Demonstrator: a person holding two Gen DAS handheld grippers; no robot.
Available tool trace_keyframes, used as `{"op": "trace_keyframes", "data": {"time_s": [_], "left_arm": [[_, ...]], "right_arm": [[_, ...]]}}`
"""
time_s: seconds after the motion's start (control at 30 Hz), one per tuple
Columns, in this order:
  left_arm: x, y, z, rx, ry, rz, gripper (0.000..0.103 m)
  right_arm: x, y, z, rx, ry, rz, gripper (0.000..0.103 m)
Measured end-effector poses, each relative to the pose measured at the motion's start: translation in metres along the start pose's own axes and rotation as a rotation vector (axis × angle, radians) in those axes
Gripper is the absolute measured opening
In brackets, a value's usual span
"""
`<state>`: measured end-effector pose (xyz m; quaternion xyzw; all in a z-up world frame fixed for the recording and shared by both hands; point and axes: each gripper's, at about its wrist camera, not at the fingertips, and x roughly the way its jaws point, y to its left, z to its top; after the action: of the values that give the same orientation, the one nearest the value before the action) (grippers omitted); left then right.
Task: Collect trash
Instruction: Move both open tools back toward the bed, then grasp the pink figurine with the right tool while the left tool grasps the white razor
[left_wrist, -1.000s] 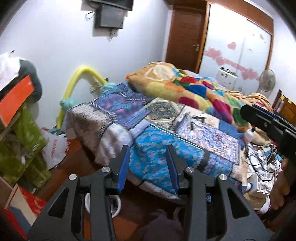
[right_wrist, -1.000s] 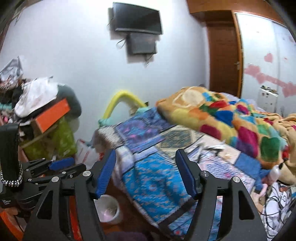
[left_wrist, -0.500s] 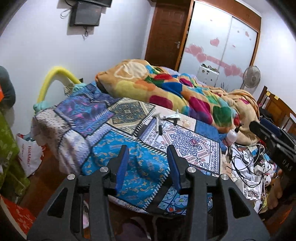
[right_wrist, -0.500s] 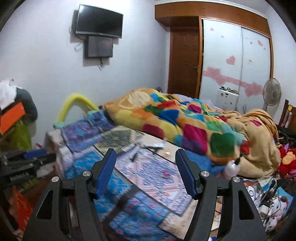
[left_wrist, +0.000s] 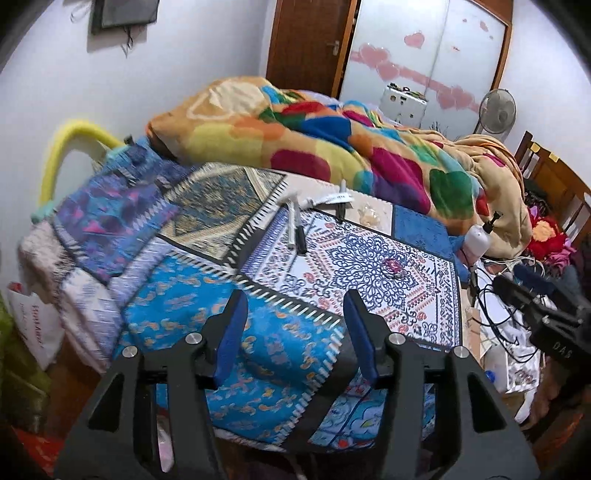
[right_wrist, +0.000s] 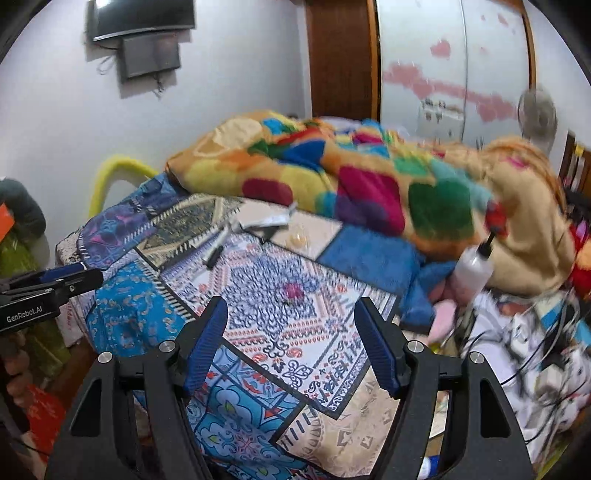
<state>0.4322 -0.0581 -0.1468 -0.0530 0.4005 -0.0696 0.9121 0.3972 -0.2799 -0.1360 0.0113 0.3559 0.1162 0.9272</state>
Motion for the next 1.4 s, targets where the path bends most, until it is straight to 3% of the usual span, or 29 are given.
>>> {"op": "trace_keyframes", "data": {"time_s": [0.23,0.57,0.63,0.87,1.0,1.07,1.4], "left_arm": [[0.059,-0.004,0.011,0.039,0.046,0.027,0.053],[0.139,0.005,0.03,0.037,0.12,0.014,0.053],[0.149,0.006,0.035,0.04,0.117,0.022,0.048],[0.181,0.004,0.052,0.059,0.115,0.03,0.027],[0.194,0.003,0.057,0.068,0.116,0.058,0.018],[0.198,0.003,0.057,0.071,0.111,0.073,0.007],[0.168,0.015,0.027,0.08,0.146,0.071,0.007]], "right_arm": [[0.056,-0.026,-0.009,0.057,0.14,0.023,0.068],[0.119,-0.017,-0.003,0.003,0.189,0.051,0.067],[0.127,-0.012,0.001,-0.023,0.182,0.048,0.054],[0.146,-0.002,0.005,-0.101,0.18,0.003,0.033],[0.147,-0.003,0.004,-0.116,0.19,0.002,0.025],[0.147,-0.002,0.004,-0.132,0.188,-0.012,0.022],[0.136,-0.014,0.004,-0.057,0.205,0.052,0.022]]}}
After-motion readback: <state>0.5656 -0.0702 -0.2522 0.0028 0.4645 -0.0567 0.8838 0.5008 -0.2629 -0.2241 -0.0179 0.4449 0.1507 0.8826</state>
